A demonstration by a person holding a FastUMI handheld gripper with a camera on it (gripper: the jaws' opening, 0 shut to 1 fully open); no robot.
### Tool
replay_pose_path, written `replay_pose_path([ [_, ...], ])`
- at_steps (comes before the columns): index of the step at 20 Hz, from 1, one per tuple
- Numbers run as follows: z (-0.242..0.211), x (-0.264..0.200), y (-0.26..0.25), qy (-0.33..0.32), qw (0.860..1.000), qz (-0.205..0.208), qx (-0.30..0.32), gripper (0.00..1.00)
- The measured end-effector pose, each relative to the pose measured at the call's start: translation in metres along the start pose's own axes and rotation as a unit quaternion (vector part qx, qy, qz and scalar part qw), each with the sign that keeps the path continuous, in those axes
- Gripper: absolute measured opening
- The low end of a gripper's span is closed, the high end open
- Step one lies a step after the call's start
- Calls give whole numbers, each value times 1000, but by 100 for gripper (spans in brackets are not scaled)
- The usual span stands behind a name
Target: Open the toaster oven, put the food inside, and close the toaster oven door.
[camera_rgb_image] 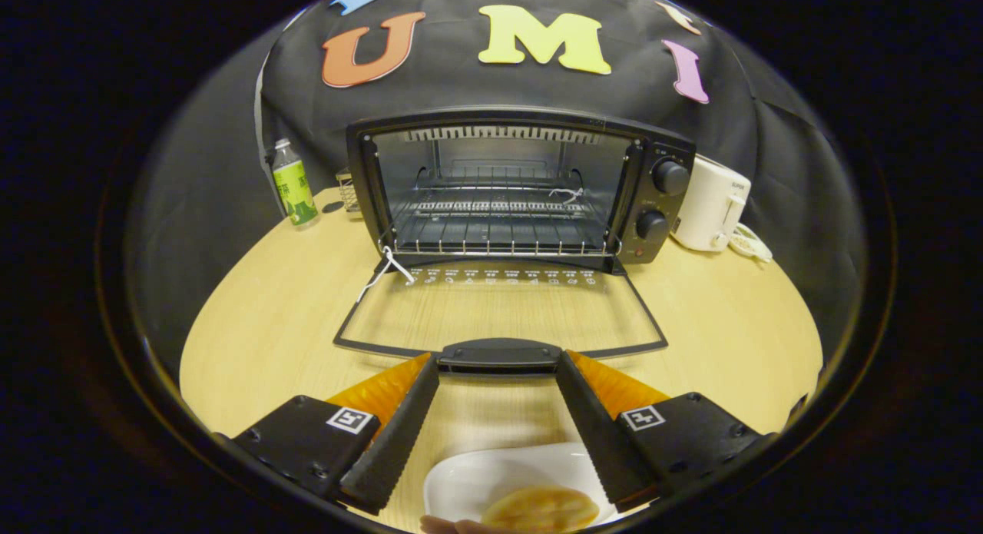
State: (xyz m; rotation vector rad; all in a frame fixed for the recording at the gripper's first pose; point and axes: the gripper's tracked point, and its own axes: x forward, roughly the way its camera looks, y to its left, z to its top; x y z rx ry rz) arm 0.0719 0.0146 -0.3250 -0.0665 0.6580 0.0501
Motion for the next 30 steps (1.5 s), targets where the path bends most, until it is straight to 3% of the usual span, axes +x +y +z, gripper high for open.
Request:
replay_pose_path([
  [11, 1, -108, -17, -136, 990, 11, -35, 100],
  [18, -31, -159, -26, -213, 977, 30, -12, 100],
  [23, -61, -156, -41, -226, 974, 18, -11, 100],
  [30, -104, -126, -44, -168, 986, 20, -1, 100],
])
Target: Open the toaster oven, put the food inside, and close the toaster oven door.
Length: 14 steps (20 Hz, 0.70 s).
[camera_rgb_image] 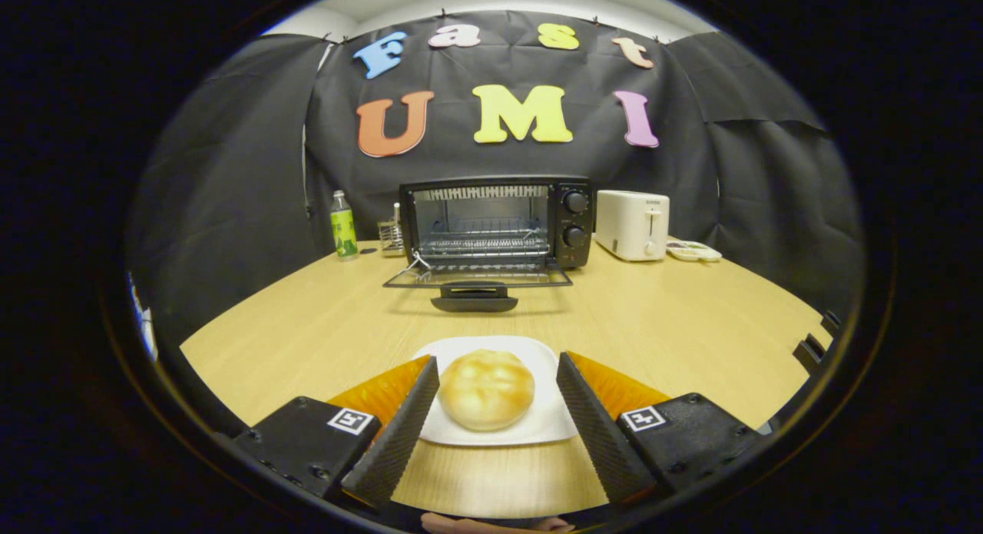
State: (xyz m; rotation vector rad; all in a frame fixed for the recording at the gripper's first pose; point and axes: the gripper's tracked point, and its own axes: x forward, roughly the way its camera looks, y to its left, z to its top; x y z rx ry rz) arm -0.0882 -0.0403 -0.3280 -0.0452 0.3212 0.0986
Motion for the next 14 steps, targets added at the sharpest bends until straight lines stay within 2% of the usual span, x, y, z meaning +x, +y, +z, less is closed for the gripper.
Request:
replay_pose_path([
  [2, -6, 2, 7, 4, 1000, 10, 2, 100],
  [11, -23, 25, 7, 36, 999, -2, 12, 100],
  [14, -21, 27, -4, 36, 999, -16, 22, 96],
])
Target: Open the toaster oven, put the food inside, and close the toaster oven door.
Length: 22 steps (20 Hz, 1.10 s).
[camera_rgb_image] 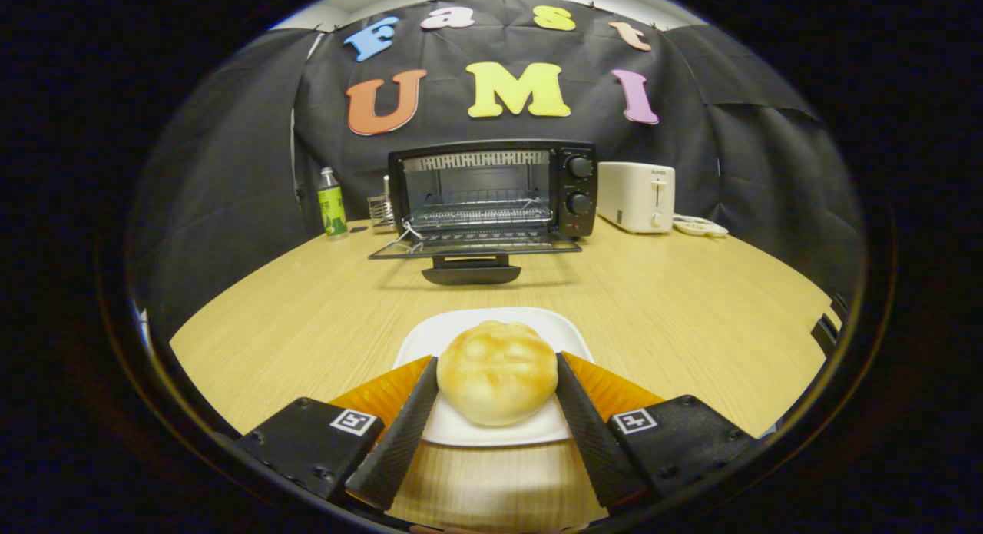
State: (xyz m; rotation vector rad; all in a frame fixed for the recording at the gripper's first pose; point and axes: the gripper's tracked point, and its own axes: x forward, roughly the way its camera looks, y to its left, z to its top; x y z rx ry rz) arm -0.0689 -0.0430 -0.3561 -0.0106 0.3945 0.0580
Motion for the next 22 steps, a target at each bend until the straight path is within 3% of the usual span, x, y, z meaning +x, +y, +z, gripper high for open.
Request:
replay_pose_path([
  [3, 18, -4, -3, -12, 1000, 2, 15, 93],
  [12, 92, -20, 20, -68, 994, 64, 48, 92],
  [22, 184, -9, 28, -129, 973, 95, 166, 92],
])
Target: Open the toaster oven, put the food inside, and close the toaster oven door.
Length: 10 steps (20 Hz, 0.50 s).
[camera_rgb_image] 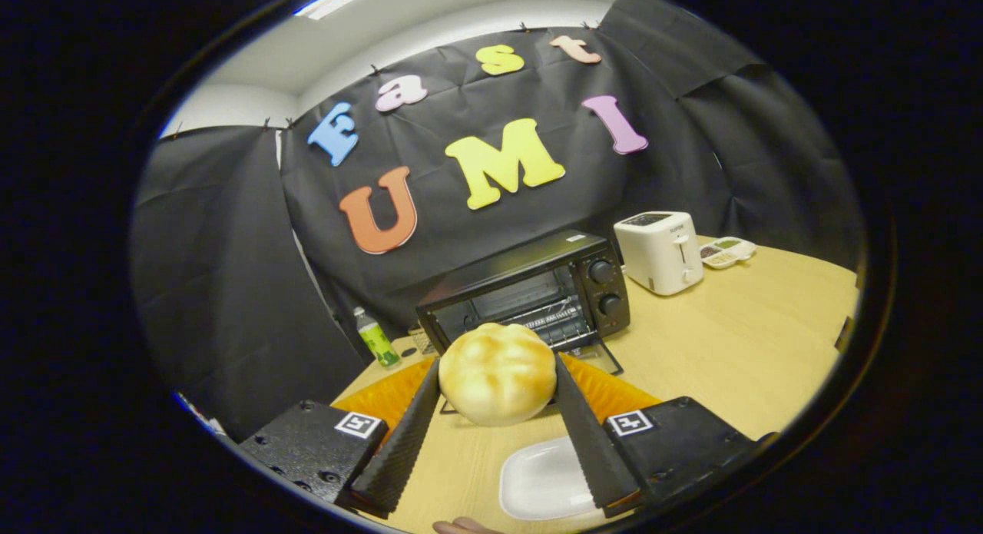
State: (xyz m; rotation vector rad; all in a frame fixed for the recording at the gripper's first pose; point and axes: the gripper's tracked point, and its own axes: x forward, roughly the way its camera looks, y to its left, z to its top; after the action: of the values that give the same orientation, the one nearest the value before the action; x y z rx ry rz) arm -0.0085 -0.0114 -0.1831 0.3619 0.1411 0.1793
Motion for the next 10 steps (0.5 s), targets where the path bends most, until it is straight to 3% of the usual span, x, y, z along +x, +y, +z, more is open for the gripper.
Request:
replay_pose_path([
  [10, -5, 109, 0, -18, 988, 36, 146, 92],
])
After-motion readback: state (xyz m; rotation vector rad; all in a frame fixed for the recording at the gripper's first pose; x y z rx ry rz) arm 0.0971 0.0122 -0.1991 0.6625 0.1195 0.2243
